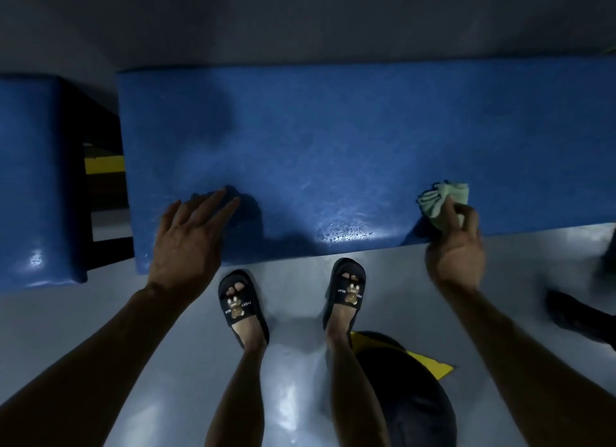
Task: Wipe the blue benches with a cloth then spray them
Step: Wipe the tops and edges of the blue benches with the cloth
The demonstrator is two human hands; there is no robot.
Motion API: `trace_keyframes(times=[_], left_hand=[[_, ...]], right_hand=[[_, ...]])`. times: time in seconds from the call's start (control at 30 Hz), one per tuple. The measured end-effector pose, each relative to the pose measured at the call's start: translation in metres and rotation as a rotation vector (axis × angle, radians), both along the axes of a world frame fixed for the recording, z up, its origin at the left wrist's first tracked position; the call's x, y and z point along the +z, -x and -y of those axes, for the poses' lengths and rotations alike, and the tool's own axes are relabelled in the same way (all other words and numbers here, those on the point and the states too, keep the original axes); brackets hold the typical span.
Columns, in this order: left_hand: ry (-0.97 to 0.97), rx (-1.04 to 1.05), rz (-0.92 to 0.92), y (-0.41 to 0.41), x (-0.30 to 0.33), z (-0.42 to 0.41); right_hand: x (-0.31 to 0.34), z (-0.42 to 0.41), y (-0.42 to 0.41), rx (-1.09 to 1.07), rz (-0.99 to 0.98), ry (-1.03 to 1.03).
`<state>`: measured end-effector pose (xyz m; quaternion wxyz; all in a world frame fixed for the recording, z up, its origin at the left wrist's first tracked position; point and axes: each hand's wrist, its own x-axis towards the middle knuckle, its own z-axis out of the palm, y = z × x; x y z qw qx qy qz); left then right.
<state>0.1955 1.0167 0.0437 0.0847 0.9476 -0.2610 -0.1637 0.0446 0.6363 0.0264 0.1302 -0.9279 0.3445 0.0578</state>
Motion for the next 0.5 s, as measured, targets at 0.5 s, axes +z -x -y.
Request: trace_keyframes(times=[0.5], left_hand=[[0.055, -0.019, -0.005, -0.01, 0.002, -0.03]], right_hand=[[-0.005, -0.089, -0.024, 0.45, 0.062, -0.071]])
